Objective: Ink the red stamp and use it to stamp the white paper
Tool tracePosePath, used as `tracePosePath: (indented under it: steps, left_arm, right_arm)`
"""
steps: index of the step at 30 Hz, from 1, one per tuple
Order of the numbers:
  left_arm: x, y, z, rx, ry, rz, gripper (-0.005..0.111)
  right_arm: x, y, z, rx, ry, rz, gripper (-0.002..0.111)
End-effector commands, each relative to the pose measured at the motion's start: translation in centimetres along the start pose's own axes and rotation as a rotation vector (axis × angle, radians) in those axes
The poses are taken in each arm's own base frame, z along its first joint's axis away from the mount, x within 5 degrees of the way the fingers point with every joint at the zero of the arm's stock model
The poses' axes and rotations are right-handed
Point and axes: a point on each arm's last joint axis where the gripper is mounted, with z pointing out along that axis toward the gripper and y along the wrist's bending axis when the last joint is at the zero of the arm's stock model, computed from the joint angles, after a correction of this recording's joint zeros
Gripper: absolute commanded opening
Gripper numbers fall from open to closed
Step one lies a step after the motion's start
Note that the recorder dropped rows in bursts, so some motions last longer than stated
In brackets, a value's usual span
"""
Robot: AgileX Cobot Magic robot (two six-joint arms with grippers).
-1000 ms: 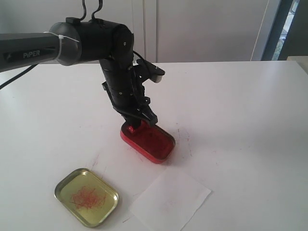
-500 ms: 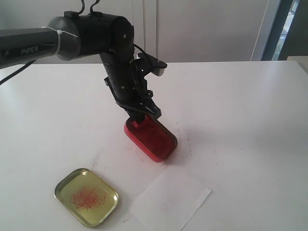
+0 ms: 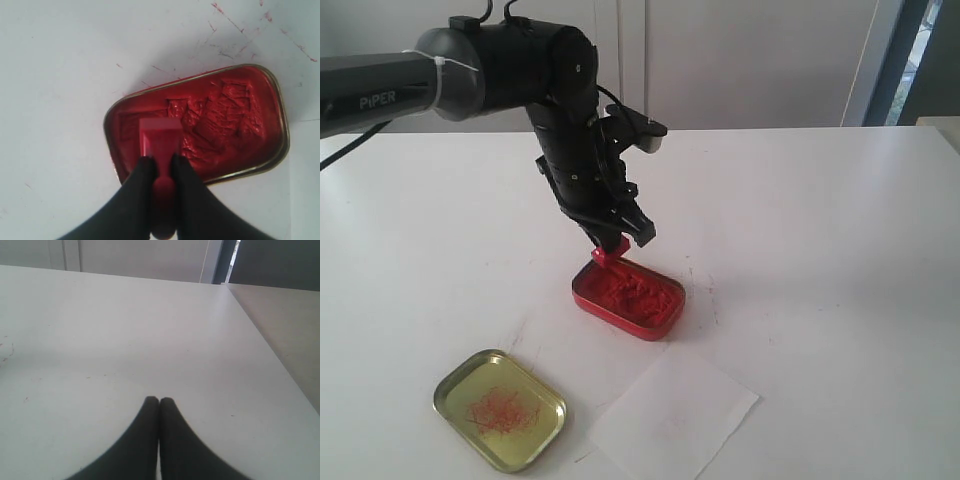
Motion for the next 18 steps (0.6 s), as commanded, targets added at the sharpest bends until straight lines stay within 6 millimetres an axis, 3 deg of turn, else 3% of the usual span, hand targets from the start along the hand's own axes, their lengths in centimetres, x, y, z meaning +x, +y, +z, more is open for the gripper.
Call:
tracePosePath:
  steps: [1,18]
  left_arm:
    - [-0.07,-0.4,-0.93,0.014,-0.005,-0.006,0.0]
    - [0.48,-0.83,-0.94,0.045,0.058,0.009,0.0]
  right_arm:
    - [0.03,0.0,-0.01,0.0,-0.009,-0.009,0.0]
    - [0.03,0.0,-0.01,0.0,-0.009,-0.009,0.0]
